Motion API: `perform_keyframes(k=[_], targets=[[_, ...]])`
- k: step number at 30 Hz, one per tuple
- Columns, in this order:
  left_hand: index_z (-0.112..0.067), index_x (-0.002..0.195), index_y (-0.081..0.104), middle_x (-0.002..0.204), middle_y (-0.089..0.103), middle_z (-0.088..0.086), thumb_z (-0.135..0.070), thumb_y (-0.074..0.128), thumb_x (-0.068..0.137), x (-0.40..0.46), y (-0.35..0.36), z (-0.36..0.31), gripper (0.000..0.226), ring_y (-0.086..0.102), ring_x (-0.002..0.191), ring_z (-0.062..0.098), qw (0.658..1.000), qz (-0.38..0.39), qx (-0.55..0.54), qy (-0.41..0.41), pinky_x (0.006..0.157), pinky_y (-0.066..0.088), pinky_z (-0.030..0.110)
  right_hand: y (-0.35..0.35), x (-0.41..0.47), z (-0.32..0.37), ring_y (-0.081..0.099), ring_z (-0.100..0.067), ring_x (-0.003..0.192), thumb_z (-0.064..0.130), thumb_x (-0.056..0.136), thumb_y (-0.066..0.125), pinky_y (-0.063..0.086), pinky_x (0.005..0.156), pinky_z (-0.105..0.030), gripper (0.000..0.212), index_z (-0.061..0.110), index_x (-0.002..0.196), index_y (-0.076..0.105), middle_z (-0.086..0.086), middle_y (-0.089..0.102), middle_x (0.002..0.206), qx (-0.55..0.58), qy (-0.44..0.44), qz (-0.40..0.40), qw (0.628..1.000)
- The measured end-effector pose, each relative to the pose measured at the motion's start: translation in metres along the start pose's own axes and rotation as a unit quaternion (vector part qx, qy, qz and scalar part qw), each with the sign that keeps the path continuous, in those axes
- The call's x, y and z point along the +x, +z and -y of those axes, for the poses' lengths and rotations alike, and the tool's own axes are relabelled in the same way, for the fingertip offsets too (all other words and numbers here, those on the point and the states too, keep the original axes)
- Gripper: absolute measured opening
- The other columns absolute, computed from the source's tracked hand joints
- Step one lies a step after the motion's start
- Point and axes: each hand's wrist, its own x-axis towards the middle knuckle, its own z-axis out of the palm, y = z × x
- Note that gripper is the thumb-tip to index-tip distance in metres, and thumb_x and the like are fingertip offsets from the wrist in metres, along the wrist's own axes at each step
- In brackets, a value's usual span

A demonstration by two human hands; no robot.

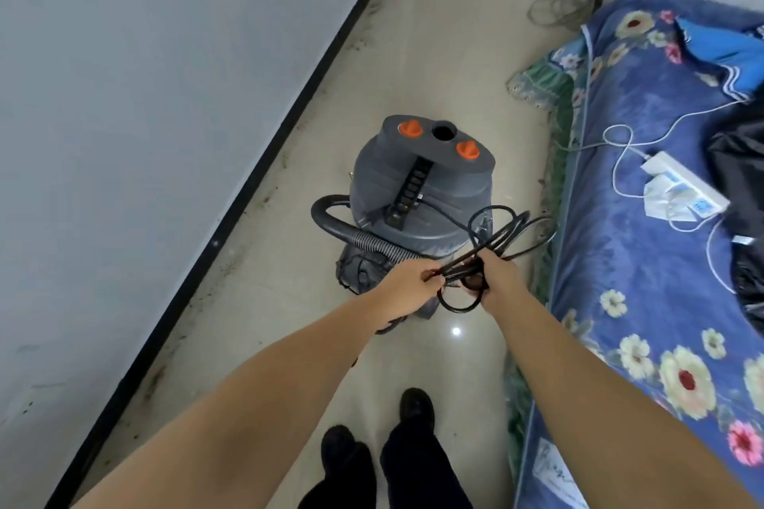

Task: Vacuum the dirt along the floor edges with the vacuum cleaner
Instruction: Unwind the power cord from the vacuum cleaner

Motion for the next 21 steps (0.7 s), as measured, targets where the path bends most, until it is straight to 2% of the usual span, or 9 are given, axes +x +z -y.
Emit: perform_keyframes(k=[2, 3, 6, 8, 11, 13, 14, 18, 21], targets=[[-0.022, 0.073, 0.057, 0.069, 0.062, -0.002, -0.023, 0.045, 0.099, 0.021, -0.009, 0.010, 0.028, 0.052, 0.063, 0.011, 0.998, -0.024, -0.047, -0.029, 0.064, 0.040, 0.025, -0.003, 0.016, 0.005, 0.062, -0.014, 0.045, 0.011, 0.096, 0.053, 0.050, 0.039, -0.025, 0.016, 0.009, 0.081, 0.054, -0.006, 0.063, 0.061, 0.035, -0.003, -0.002, 0.999], [-0.022, 0.079, 0.058, 0.074, 0.065, 0.000, -0.024, 0.044, 0.099, 0.035, -0.015, 0.017, 0.024, 0.053, 0.067, 0.012, 0.994, -0.049, -0.079, -0.058, 0.068, 0.042, 0.026, -0.006, 0.025, 0.009, 0.063, -0.015, 0.051, 0.012, 0.097, 0.053, 0.051, 0.042, -0.025, 0.014, 0.010, 0.084, 0.054, -0.005, 0.063, 0.063, 0.052, 0.002, -0.003, 0.999], [-0.013, 0.101, 0.058, 0.093, 0.064, 0.012, -0.017, 0.045, 0.098, 0.077, -0.039, 0.040, 0.014, 0.059, 0.084, 0.028, 0.950, -0.207, -0.171, -0.159, 0.073, 0.047, 0.038, -0.016, 0.051, 0.020, 0.061, -0.018, 0.059, 0.010, 0.096, 0.054, 0.052, 0.041, -0.026, 0.012, 0.008, 0.084, 0.054, -0.009, 0.060, 0.072, 0.061, 0.008, -0.006, 0.998], [-0.009, 0.129, 0.046, 0.114, 0.058, 0.018, -0.015, 0.044, 0.098, 0.100, -0.052, 0.059, 0.032, 0.059, 0.096, 0.033, 0.923, -0.278, -0.134, -0.230, 0.075, 0.048, 0.039, -0.020, 0.068, 0.026, 0.062, -0.018, 0.051, 0.006, 0.095, 0.053, 0.051, 0.039, -0.027, 0.018, 0.007, 0.077, 0.053, -0.010, 0.058, 0.071, 0.068, 0.004, -0.016, 0.998], [-0.004, 0.143, 0.035, 0.134, 0.051, 0.022, -0.008, 0.047, 0.096, 0.131, -0.058, 0.078, 0.048, 0.057, 0.108, 0.034, 0.914, -0.245, -0.173, -0.273, 0.087, 0.053, 0.038, -0.024, 0.090, 0.032, 0.059, -0.015, 0.038, 0.004, 0.094, 0.052, 0.048, 0.035, -0.025, 0.018, 0.005, 0.076, 0.052, -0.011, 0.059, 0.064, 0.055, 0.003, -0.026, 0.998], [-0.001, 0.139, 0.041, 0.132, 0.055, 0.021, -0.011, 0.049, 0.098, 0.143, -0.055, 0.079, 0.043, 0.060, 0.102, 0.029, 0.923, -0.188, -0.168, -0.290, 0.081, 0.055, 0.030, -0.028, 0.103, 0.033, 0.057, -0.014, 0.034, 0.003, 0.093, 0.051, 0.047, 0.035, -0.023, 0.018, 0.006, 0.076, 0.052, -0.008, 0.061, 0.052, 0.040, 0.004, -0.031, 0.999], [0.000, 0.136, 0.044, 0.129, 0.058, 0.021, -0.014, 0.050, 0.098, 0.148, -0.055, 0.082, 0.041, 0.062, 0.103, 0.031, 0.928, -0.186, -0.110, -0.304, 0.081, 0.053, 0.030, -0.030, 0.108, 0.032, 0.057, -0.013, 0.034, 0.003, 0.093, 0.051, 0.047, 0.035, -0.023, 0.018, 0.006, 0.075, 0.052, -0.005, 0.061, 0.047, 0.033, 0.003, -0.033, 0.999], [0.000, 0.130, 0.042, 0.117, 0.062, 0.020, -0.019, 0.055, 0.095, 0.161, -0.059, 0.078, 0.042, 0.061, 0.107, 0.038, 0.925, -0.306, -0.011, -0.223, 0.085, 0.048, 0.040, -0.040, 0.125, 0.025, 0.061, -0.012, 0.041, 0.006, 0.094, 0.054, 0.050, 0.045, -0.026, 0.013, 0.007, 0.082, 0.058, -0.010, 0.062, 0.069, 0.002, 0.005, -0.029, 1.000], [-0.005, 0.123, 0.051, 0.114, 0.063, 0.016, -0.041, 0.042, 0.100, 0.184, -0.065, 0.061, 0.044, 0.060, 0.103, 0.035, 0.941, -0.286, 0.054, -0.174, 0.079, 0.043, 0.039, -0.048, 0.133, 0.023, 0.063, -0.016, 0.051, 0.008, 0.093, 0.055, 0.052, 0.050, -0.029, 0.007, 0.007, 0.087, 0.058, -0.010, 0.061, 0.076, 0.005, 0.004, -0.050, 0.999]])
